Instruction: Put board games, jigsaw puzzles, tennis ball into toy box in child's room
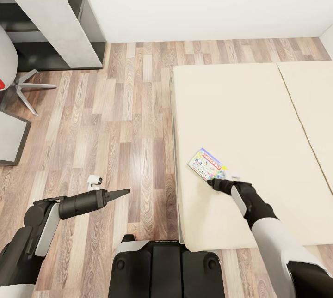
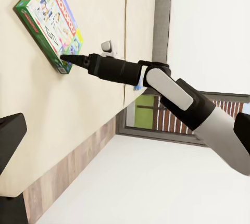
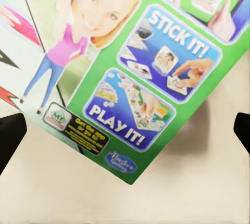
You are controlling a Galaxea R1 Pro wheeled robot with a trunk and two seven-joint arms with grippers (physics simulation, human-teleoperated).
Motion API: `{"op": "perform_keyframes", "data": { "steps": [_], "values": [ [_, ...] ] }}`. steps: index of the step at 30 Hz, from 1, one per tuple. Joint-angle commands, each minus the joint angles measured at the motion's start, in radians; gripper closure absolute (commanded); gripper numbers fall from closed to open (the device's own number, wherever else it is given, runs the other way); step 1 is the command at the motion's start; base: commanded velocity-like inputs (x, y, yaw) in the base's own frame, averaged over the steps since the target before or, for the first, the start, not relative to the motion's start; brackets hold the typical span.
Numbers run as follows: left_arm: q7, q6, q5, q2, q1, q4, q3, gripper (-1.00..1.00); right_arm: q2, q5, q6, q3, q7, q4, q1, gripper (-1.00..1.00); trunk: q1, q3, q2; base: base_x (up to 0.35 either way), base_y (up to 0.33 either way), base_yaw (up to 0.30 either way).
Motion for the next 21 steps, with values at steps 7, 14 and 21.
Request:
{"op": "perform_keyframes", "data": {
  "steps": [7,14,21],
  "values": [
    [-0.003,0.006,0.001,0.001,-0.001,0.0,0.002,-1.0,-0.003,-0.007,0.21,-0.001,-0.001,-0.157,-0.001,-1.0,0.001,-0.001,-0.001,0.0,0.0,0.0],
    [-0.003,0.006,0.001,0.005,0.0,0.0,0.001,-1.0,-0.004,-0.005,0.322,-0.003,-0.006,-0.285,-0.014,-1.0,0.001,-0.001,-0.001,0.0,0.0,0.0],
    [-0.003,0.006,0.001,0.01,0.0,0.0,0.001,-1.0,-0.006,-0.007,0.347,-0.002,-0.023,-0.3,-0.079,-1.0,0.001,-0.001,-0.001,0.0,0.0,0.0]
  ]
}}
